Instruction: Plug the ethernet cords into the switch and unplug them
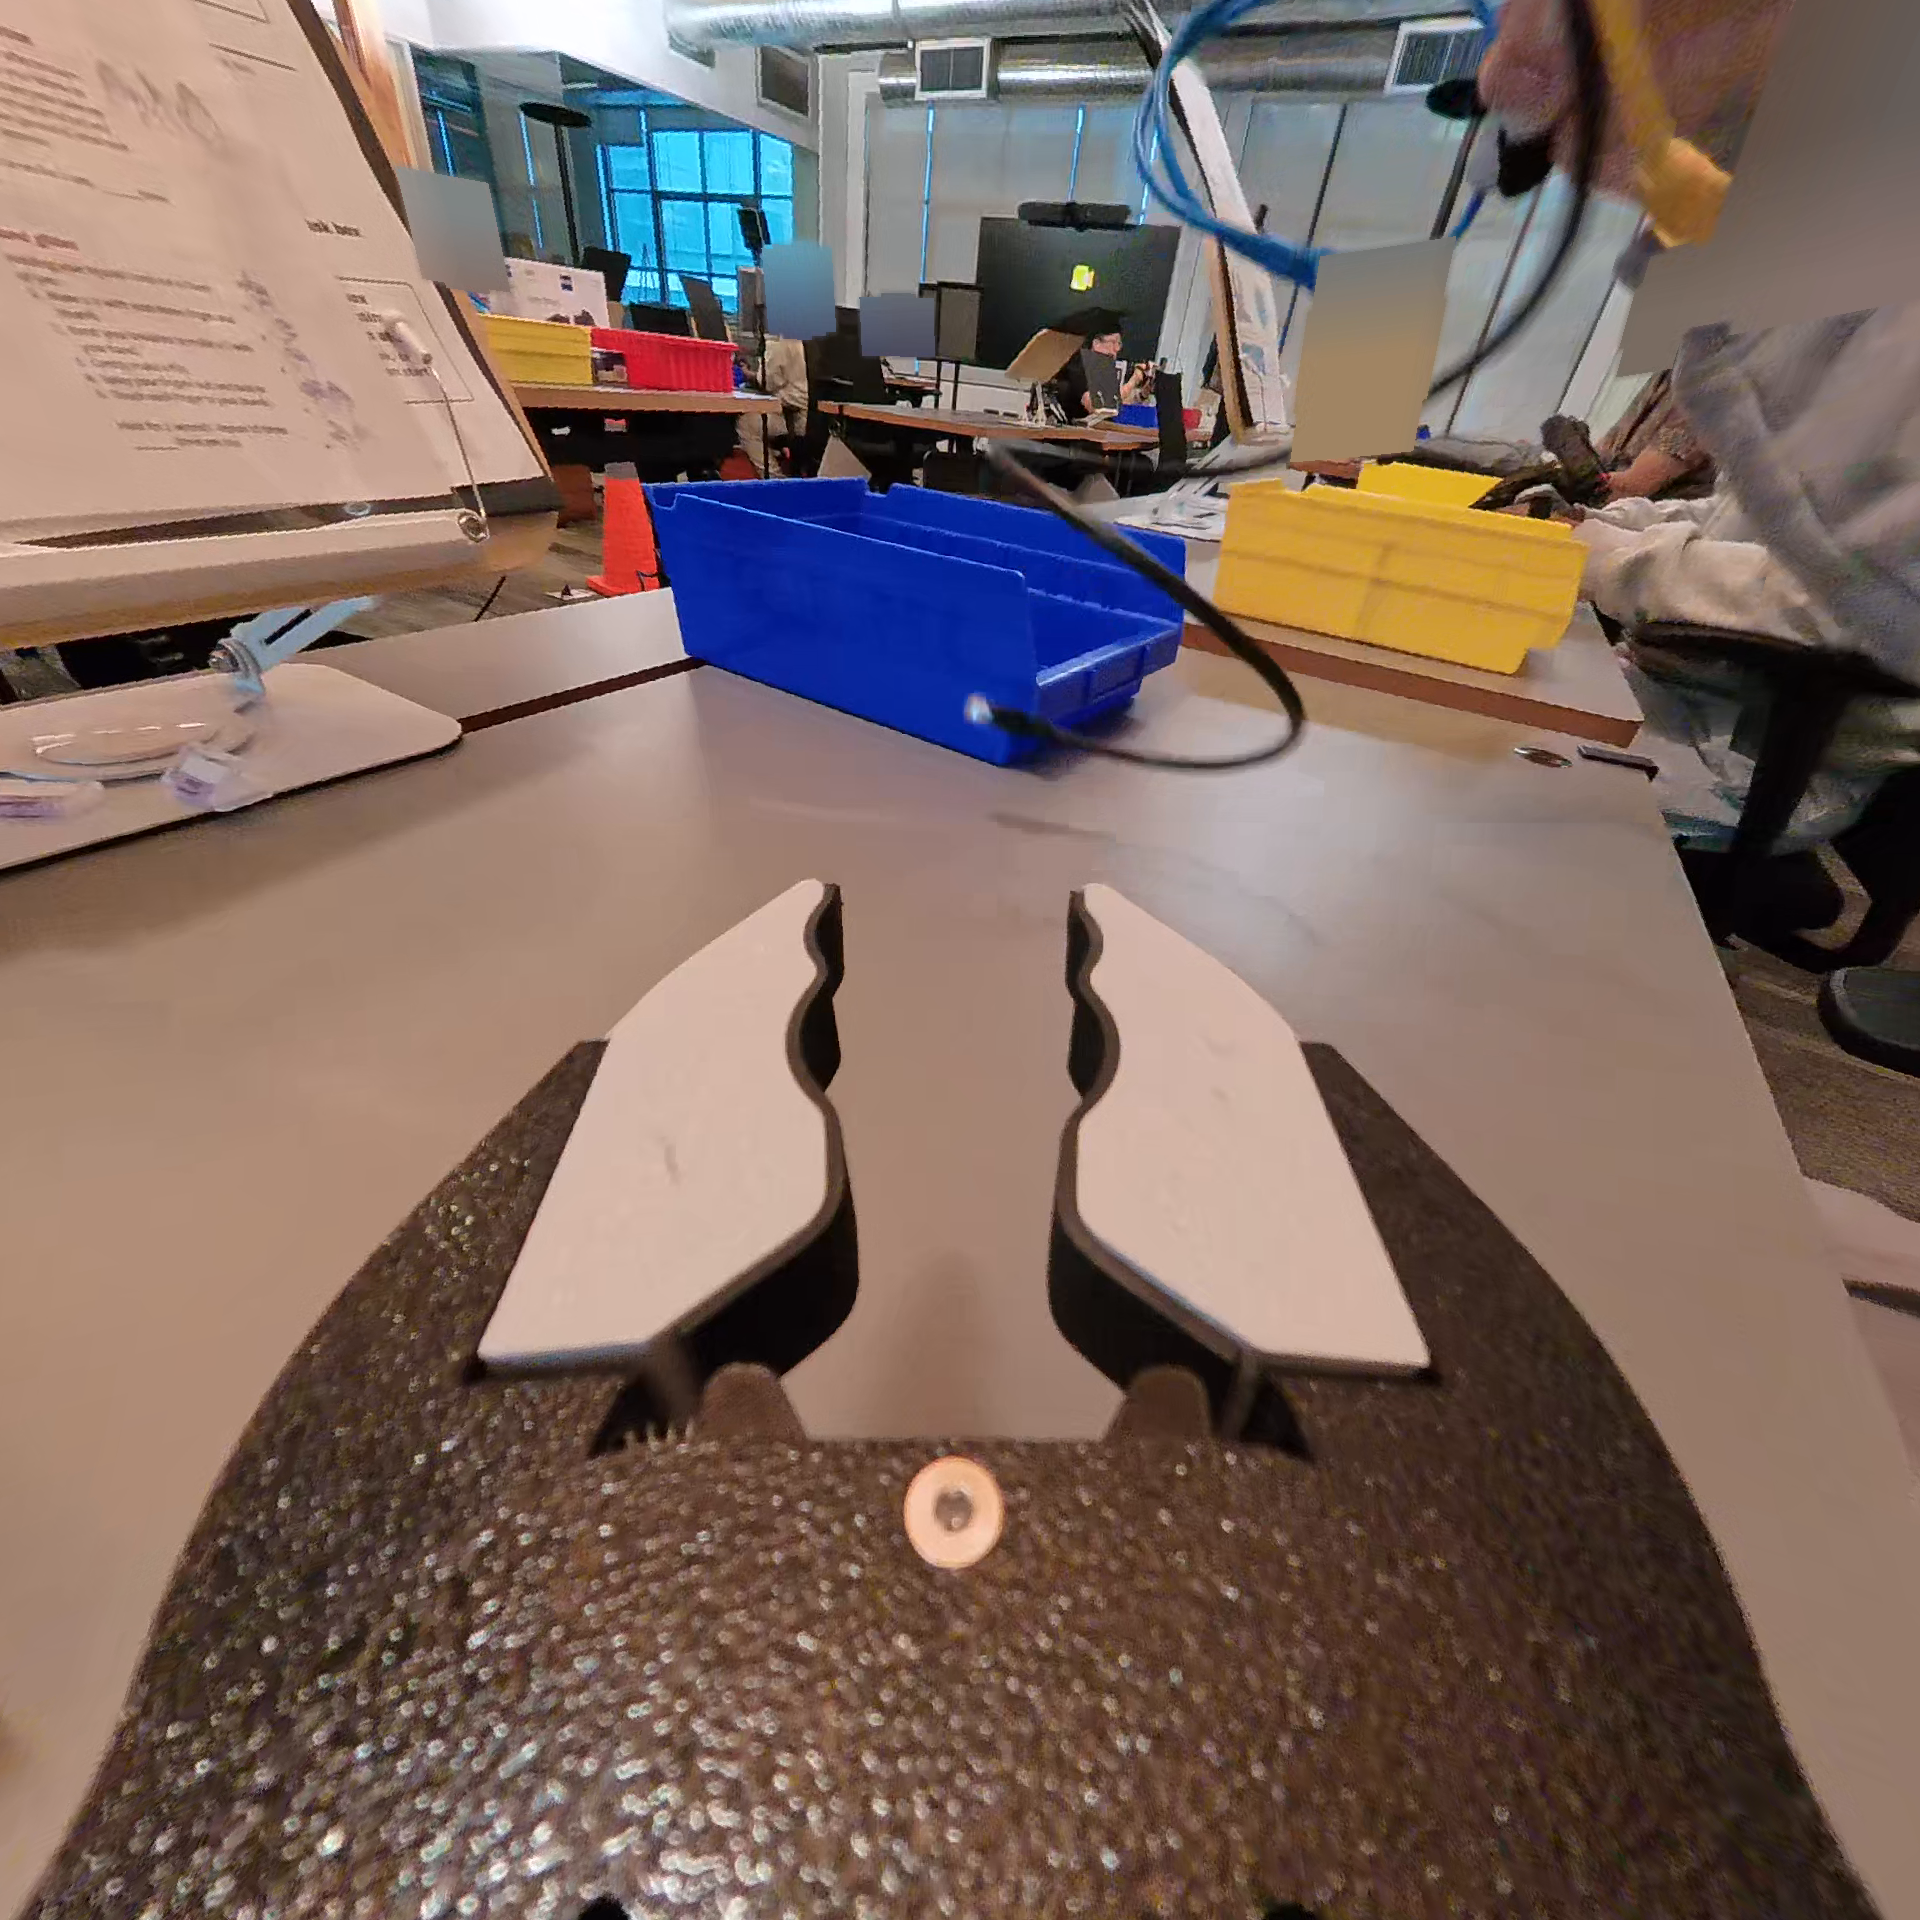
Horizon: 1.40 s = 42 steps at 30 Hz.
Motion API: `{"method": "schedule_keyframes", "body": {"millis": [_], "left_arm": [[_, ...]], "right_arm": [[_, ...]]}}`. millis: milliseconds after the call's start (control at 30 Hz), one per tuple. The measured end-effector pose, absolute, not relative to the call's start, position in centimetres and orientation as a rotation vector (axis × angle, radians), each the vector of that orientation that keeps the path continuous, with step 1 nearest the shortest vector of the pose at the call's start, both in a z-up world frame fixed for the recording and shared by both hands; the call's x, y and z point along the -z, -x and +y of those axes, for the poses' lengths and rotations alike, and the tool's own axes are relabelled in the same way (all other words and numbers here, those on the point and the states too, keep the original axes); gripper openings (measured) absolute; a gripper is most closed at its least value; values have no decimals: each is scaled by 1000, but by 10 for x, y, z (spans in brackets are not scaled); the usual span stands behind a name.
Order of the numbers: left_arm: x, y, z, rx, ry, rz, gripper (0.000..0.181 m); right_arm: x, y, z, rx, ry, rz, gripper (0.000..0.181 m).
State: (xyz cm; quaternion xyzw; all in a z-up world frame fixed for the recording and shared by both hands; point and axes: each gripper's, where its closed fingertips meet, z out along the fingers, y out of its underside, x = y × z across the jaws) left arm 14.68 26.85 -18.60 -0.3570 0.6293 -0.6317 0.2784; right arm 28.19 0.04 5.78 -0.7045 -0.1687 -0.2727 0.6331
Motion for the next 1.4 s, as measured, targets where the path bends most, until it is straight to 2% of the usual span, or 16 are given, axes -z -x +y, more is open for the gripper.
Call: {"method": "schedule_keyframes", "body": {"millis": [233,567,767,900,1167,1400], "left_arm": [[181,-141,268,1736,913,1669,35],[182,-139,265,1748,888,1698,34],[181,-138,265,1774,885,1698,33],[183,-138,262,1762,876,1722,32],[183,-137,261,1750,864,1724,30],[185,-137,258,1737,857,1749,30]], "right_arm": [[-133,-364,-38,951,1840,-299,62],[-231,-392,-55,1179,1742,-205,60],[-247,-398,-64,1133,1652,-94,60],[-203,-422,-54,1174,1869,-76,60],[-44,-468,-7,1077,2421,-31,61],[9,-490,22,1121,2608,33,61]]}}
